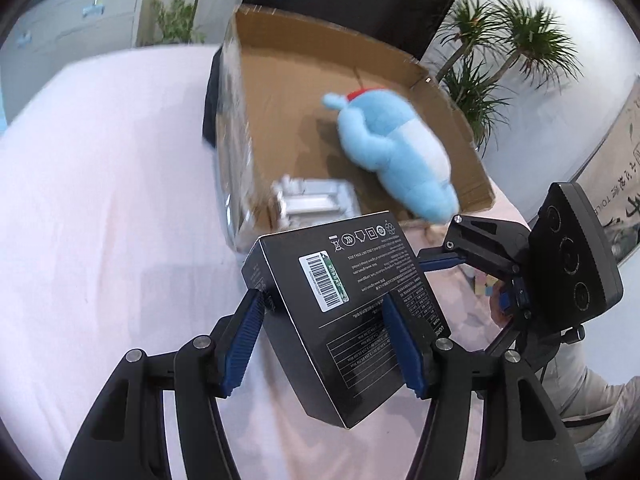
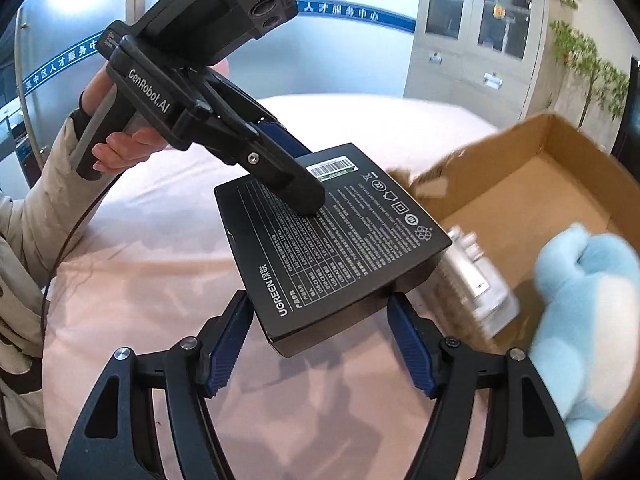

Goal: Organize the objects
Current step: 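Lift the black box, carry it into the cardboard box and release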

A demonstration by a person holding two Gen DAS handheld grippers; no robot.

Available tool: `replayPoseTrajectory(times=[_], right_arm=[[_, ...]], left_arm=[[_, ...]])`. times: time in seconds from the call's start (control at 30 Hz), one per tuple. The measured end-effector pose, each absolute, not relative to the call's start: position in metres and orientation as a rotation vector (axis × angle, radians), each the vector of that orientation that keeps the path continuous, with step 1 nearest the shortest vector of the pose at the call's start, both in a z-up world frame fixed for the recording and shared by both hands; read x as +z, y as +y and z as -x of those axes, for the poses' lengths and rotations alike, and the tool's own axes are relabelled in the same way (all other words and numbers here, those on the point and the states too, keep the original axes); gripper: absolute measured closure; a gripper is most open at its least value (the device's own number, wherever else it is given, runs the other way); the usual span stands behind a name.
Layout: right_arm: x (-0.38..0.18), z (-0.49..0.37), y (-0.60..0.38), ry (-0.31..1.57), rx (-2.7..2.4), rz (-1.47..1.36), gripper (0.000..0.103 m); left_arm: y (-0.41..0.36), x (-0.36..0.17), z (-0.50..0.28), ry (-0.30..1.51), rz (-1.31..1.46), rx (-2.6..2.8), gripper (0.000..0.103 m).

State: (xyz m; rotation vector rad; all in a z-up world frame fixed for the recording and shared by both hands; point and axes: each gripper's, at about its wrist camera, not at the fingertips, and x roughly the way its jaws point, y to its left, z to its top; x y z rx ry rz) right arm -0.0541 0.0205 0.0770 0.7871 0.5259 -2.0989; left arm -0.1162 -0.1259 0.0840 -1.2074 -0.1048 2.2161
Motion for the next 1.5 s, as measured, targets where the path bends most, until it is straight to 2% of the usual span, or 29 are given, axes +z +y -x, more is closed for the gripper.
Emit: replayPoseTrajectory(times=[0.4,0.87,1.2,1.5], right_arm=[[0.107,0.041,0.063,0.502,-2.207,-0.696,0.034],[0.151,0.026,0.164,0.360,-2.472,-0.604,0.034],[0.153,0.027,0.222,0.228,-2.672,-0.630,0.034],[0.131,0.043,0.271,0.045,-2.778,-0.697,0.034]], left_arm=[[-0.080,0.139,0.123,-0.036,1.136,2.227,0.043],[0.046,0.204,0.149,0.128,1.011,2.140,0.037],[0.128,0.195,0.185,0.163,1.010,2.028,0.037],[0.185,0.155,0.204,0.179,1.047,2.003,0.037]])
